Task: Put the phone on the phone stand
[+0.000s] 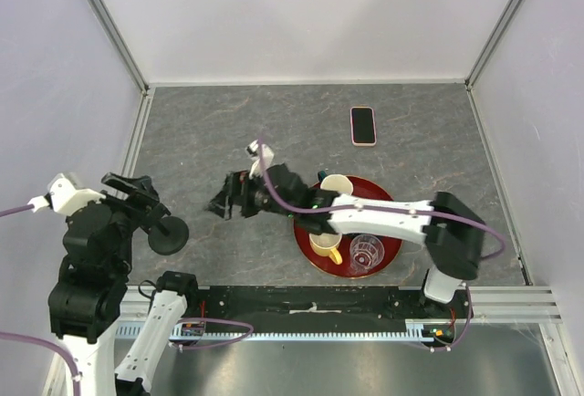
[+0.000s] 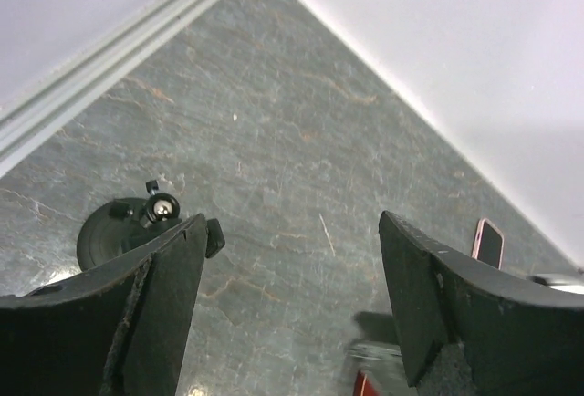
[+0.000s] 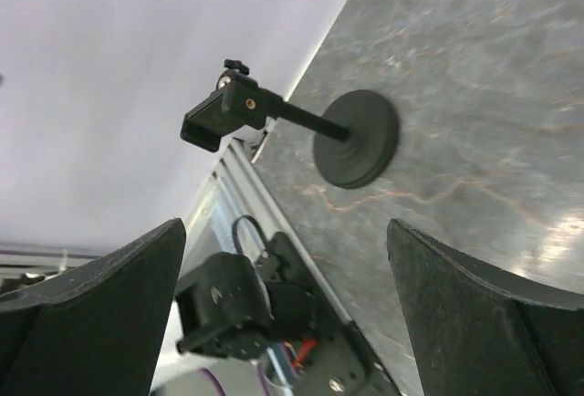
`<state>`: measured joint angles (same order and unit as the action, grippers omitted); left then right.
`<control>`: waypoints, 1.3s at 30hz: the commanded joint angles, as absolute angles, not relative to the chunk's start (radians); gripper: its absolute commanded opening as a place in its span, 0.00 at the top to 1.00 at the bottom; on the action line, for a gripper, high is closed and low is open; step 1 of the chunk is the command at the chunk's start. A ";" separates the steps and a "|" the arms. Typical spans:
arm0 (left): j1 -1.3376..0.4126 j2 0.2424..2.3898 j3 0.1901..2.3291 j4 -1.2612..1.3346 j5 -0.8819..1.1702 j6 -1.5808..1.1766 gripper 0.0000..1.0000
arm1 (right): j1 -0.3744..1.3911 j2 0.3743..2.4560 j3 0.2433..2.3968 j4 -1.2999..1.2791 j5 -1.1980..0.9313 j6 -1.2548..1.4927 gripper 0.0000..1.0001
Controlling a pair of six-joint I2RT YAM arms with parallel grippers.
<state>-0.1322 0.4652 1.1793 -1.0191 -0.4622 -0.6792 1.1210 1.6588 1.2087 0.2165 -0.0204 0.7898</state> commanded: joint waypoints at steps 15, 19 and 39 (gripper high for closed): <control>-0.198 0.439 1.307 -1.068 -0.675 -0.588 0.18 | 1.262 2.212 1.692 0.483 0.071 1.416 0.02; -0.215 0.420 1.304 -1.080 -0.709 -0.581 0.18 | 1.266 2.261 1.716 0.465 0.077 1.495 0.02; -0.241 0.399 1.278 -1.080 -0.756 -0.572 0.18 | 1.278 2.355 1.848 0.383 0.074 1.560 0.25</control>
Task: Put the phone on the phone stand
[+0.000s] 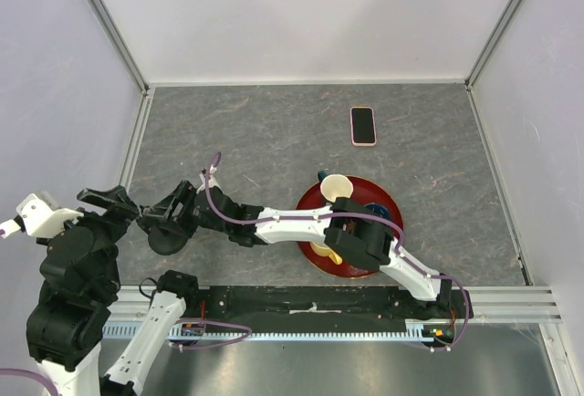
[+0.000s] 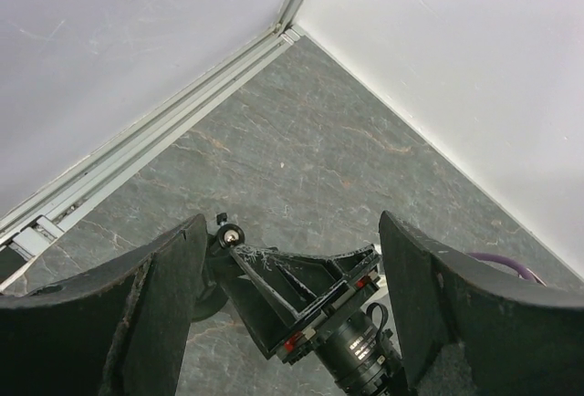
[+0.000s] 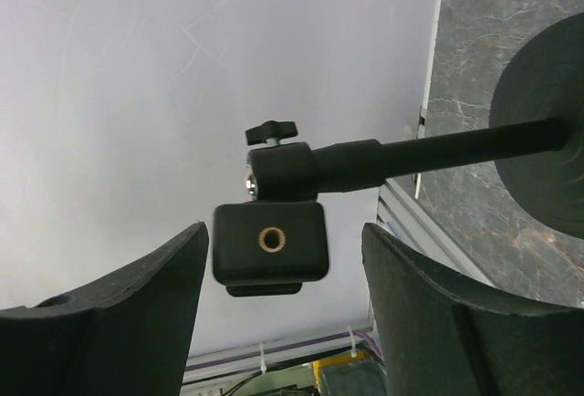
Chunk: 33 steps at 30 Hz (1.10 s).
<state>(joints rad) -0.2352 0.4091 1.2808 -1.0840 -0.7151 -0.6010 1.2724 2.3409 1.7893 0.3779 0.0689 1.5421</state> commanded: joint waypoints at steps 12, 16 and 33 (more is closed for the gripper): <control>-0.241 0.387 1.240 -1.078 -0.749 -0.581 0.18 | 1.243 2.323 1.839 0.394 0.089 1.546 0.87; -0.241 0.373 1.204 -1.078 -0.730 -0.591 0.18 | 1.201 2.272 1.807 0.405 0.124 1.517 1.00; -0.247 0.360 0.966 -0.896 -0.488 -0.569 0.17 | 0.999 1.960 1.226 0.705 0.463 1.650 1.00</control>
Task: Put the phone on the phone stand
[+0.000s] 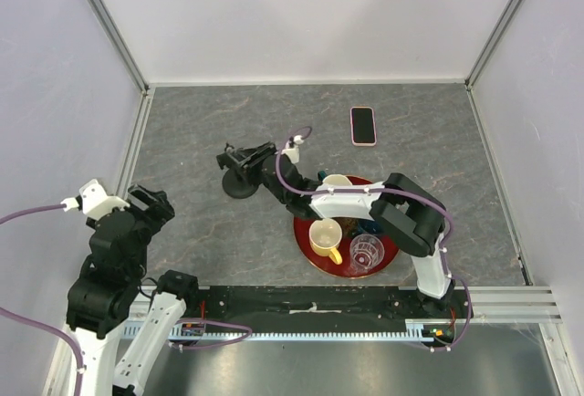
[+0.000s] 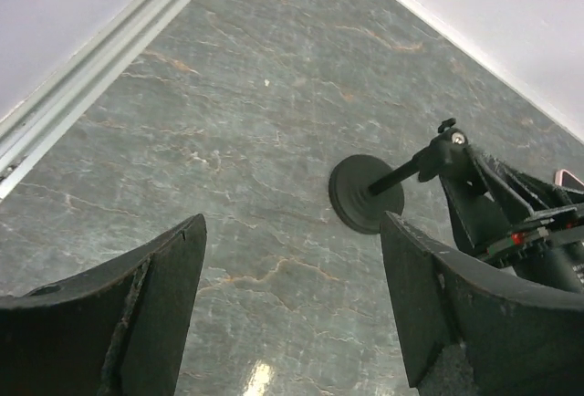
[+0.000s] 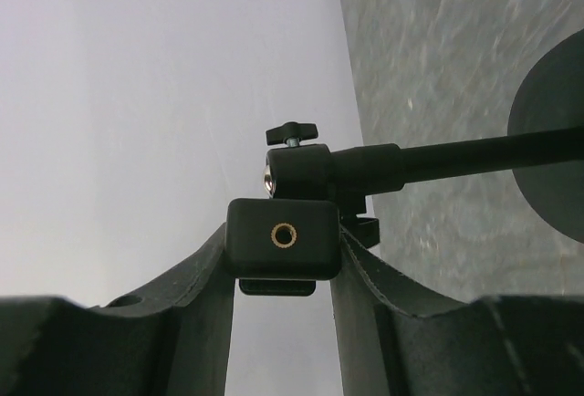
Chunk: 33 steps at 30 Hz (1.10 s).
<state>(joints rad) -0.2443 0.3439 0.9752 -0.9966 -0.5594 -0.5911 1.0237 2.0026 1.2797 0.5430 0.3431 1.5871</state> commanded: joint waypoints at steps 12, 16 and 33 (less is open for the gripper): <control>-0.245 0.429 0.853 -0.639 -0.264 -0.531 0.18 | 0.923 1.847 1.100 0.652 0.529 1.577 1.00; -0.245 0.503 0.818 -0.494 -0.088 -0.537 0.18 | 0.901 1.787 1.065 0.552 0.535 1.558 1.00; -0.245 1.086 1.100 -0.411 0.376 -0.470 0.11 | 0.848 1.760 0.950 0.701 0.399 1.482 0.32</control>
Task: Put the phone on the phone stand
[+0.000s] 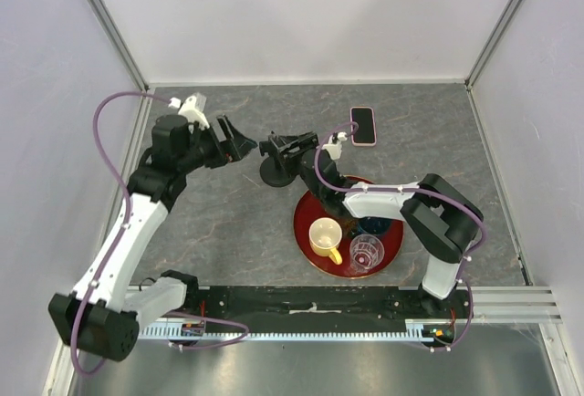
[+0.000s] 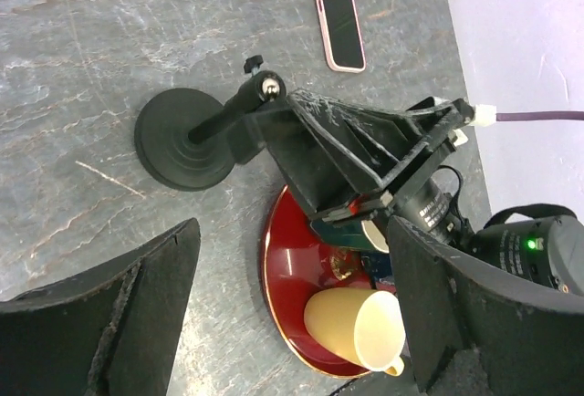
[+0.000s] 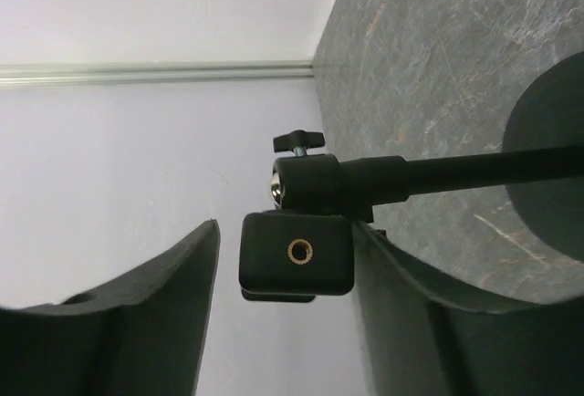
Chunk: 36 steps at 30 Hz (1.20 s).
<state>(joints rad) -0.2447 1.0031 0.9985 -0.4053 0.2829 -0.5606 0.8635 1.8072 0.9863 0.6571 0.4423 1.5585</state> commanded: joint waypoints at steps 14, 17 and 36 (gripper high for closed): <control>-0.238 1.321 1.270 -0.291 0.216 -0.551 0.12 | 0.810 1.504 1.072 0.229 0.316 0.803 0.02; -0.235 1.309 1.223 -0.276 0.251 -0.551 0.13 | 0.808 1.424 1.058 0.190 0.479 0.637 0.02; -0.068 1.299 1.092 -0.069 0.623 -0.732 0.14 | 0.328 2.225 2.212 -0.697 0.261 0.307 0.02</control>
